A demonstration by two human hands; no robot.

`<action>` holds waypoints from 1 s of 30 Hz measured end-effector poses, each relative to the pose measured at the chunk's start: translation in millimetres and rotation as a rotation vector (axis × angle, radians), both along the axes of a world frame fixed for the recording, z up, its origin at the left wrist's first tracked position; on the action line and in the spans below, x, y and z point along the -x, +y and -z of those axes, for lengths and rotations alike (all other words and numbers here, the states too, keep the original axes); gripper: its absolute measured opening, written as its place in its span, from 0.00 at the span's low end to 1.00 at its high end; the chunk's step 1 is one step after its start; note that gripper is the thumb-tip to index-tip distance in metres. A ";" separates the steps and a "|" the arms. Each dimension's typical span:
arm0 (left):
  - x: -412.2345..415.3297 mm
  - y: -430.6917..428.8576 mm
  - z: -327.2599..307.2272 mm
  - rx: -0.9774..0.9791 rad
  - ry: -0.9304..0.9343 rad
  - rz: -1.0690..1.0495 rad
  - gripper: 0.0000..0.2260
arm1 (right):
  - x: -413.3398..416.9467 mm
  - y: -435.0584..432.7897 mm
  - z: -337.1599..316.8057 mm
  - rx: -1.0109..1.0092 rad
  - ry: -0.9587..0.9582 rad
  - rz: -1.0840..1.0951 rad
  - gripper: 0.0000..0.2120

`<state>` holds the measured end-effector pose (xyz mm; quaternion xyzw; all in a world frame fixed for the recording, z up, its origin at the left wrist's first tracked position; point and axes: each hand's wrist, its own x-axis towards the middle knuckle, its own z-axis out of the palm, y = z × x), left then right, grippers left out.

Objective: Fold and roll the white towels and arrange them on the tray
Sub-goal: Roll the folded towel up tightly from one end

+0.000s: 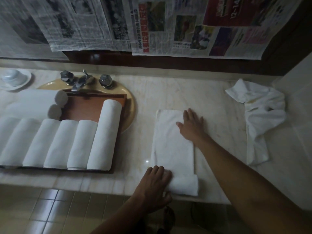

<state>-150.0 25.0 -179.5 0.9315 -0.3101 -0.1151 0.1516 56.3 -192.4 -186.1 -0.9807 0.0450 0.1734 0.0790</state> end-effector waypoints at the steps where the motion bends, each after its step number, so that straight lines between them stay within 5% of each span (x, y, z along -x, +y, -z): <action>1: -0.6 0.1 0.5 -0.006 -0.003 0.000 0.23 | -6.5 -5.2 -3.7 -0.014 0.004 0.001 0.34; 9: 3.7 -0.1 -3.2 0.004 -0.019 -0.011 0.25 | 145.6 -14.7 -36.3 -0.515 -0.198 -0.089 0.22; 15: 4.8 1.3 -1.6 -0.011 -0.023 -0.006 0.28 | 251.0 -28.2 -9.5 -0.327 -0.198 -0.430 0.35; 22: 4.4 31.9 -4.2 0.026 0.076 0.040 0.30 | 250.2 -37.4 -16.6 -0.442 -0.034 -0.317 0.30; 30: 19.7 53.0 -3.2 0.229 0.221 -0.155 0.27 | 250.6 -45.0 -23.8 -0.591 0.012 -0.138 0.27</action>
